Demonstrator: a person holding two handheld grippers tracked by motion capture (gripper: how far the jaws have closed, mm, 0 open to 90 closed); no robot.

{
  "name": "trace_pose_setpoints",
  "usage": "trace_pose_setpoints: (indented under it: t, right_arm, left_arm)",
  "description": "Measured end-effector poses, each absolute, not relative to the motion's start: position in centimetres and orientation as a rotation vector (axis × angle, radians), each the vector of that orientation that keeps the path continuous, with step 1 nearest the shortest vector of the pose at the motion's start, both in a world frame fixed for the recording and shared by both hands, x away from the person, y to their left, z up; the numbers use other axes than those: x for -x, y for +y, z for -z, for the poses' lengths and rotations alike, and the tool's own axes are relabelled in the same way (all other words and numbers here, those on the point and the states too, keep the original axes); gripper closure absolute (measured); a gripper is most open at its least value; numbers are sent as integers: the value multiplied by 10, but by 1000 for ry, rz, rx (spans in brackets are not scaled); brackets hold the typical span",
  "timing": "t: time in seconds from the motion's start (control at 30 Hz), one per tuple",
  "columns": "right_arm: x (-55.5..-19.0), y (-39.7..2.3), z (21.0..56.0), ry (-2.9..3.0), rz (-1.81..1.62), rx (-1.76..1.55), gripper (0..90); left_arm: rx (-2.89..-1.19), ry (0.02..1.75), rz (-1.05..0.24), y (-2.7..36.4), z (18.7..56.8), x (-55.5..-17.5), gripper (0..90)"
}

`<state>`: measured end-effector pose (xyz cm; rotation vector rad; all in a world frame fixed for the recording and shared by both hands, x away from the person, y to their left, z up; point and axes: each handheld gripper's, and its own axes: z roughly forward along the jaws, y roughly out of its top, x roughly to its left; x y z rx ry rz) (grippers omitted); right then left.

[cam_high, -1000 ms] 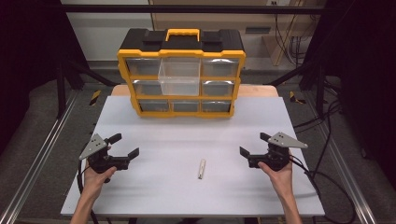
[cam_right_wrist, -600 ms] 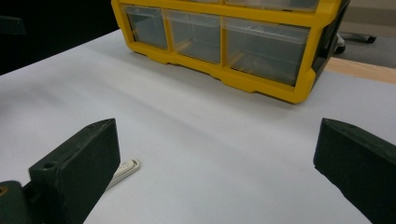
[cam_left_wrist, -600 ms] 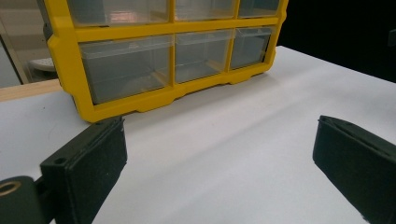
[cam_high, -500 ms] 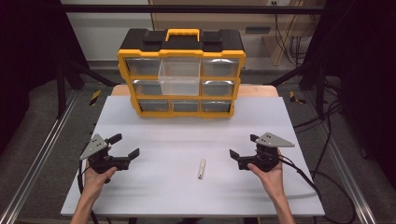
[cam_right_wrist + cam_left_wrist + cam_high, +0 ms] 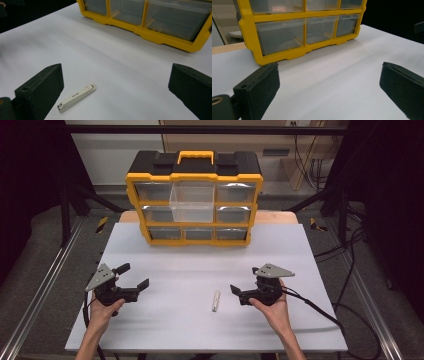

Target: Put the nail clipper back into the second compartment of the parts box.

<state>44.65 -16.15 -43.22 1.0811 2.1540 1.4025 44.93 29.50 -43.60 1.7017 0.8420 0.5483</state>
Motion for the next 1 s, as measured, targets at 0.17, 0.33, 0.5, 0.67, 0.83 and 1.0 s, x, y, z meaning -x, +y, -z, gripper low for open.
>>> trace_pose_setpoints:
  t: [0.17,0.33,0.5,0.67,0.83,1.0]
  right_arm:
    - [-447,-147,435,2189,-1390,-1072,6]
    - [-447,-136,437,2212,-1375,-1068,7]
    - [-449,-124,442,2236,-1344,-1069,10]
    - [-449,-112,447,2272,-1290,-1072,15]
    - [-451,-102,455,2312,-1242,-1078,27]
    - [-451,-94,462,2341,-1200,-1074,31]
  left_arm:
    - [-1701,844,-548,295,436,-449,29]
    - [-1703,844,-550,295,436,-449,29]
    - [-1704,844,-548,295,436,-449,29]
    - [-1705,846,-549,295,436,-449,29]
    - [-1706,845,-548,295,437,-450,30]
    - [-1705,844,-548,295,436,-449,30]
